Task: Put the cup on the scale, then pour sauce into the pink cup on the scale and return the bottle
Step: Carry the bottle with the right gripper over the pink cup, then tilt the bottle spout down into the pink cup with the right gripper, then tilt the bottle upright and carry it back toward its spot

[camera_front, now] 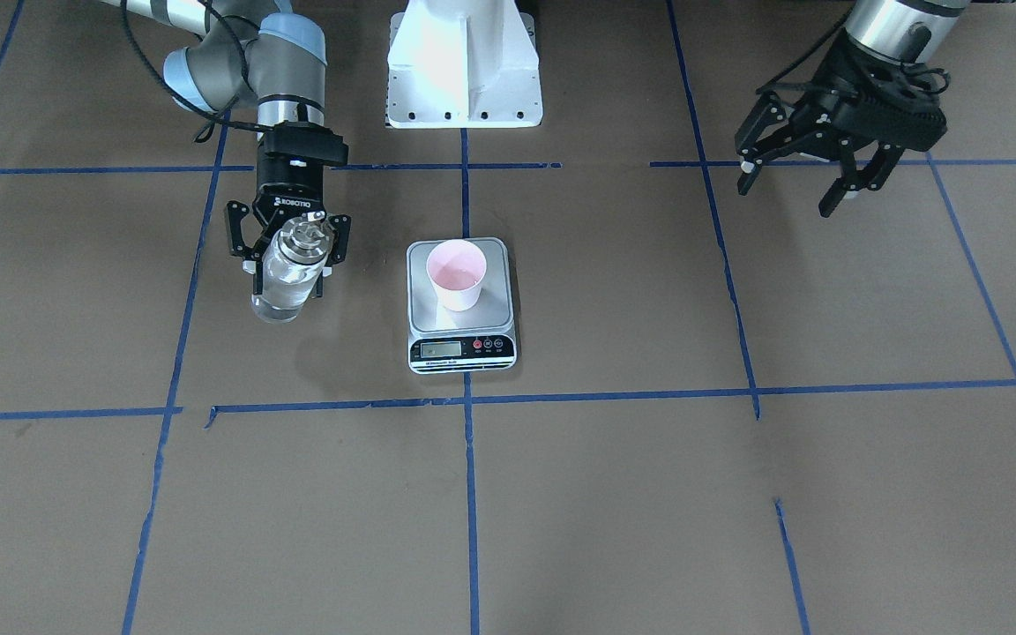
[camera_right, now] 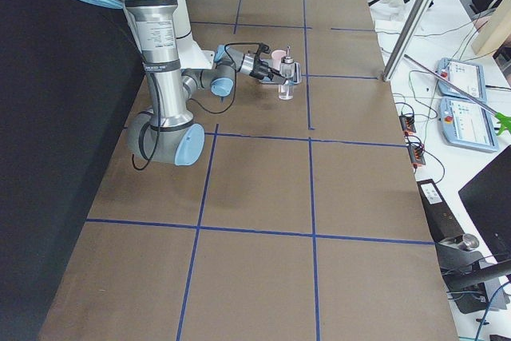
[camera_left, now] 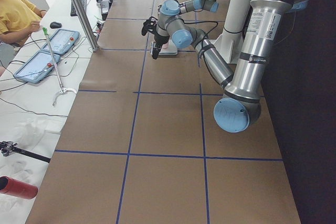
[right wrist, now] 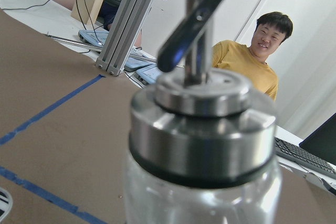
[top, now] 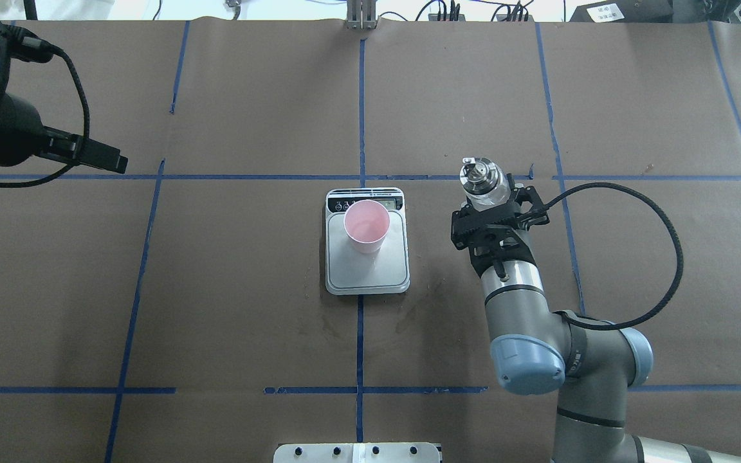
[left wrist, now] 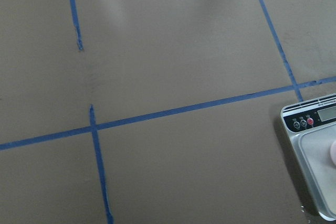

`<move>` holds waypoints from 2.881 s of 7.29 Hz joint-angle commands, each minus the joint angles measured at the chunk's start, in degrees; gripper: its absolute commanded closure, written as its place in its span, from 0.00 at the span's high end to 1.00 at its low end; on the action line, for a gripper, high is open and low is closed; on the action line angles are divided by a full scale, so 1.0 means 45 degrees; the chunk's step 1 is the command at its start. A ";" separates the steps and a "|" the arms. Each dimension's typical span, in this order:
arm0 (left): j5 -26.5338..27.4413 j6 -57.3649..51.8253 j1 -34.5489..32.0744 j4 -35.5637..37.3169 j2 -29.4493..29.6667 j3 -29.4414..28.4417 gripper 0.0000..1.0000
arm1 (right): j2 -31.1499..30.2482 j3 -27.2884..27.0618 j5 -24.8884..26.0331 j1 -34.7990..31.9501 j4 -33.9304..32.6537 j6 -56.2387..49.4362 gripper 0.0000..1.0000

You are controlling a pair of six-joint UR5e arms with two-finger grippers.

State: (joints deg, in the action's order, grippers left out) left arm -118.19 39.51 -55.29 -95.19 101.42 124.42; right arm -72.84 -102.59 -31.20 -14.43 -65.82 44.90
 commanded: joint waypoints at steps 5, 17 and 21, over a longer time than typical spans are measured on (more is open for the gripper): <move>-0.0045 -0.2061 -0.0994 0.0022 -0.0564 -0.0227 0.99 | 0.2396 0.2245 0.2748 0.0531 -0.3752 -0.4313 0.00; -0.0065 -0.2022 -0.0994 0.0041 -0.0564 -0.0227 0.99 | 0.2164 0.2153 0.5545 0.0277 -0.4339 -1.2048 0.00; -0.0065 -0.1963 -0.0974 0.0041 -0.0564 -0.0246 0.99 | 0.1327 0.2542 0.5313 0.0511 -0.0603 -0.9109 0.00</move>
State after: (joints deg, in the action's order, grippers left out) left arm -118.48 30.60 -59.71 -95.01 98.88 123.37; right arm -65.20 -91.93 -6.71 -12.45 -76.14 -1.47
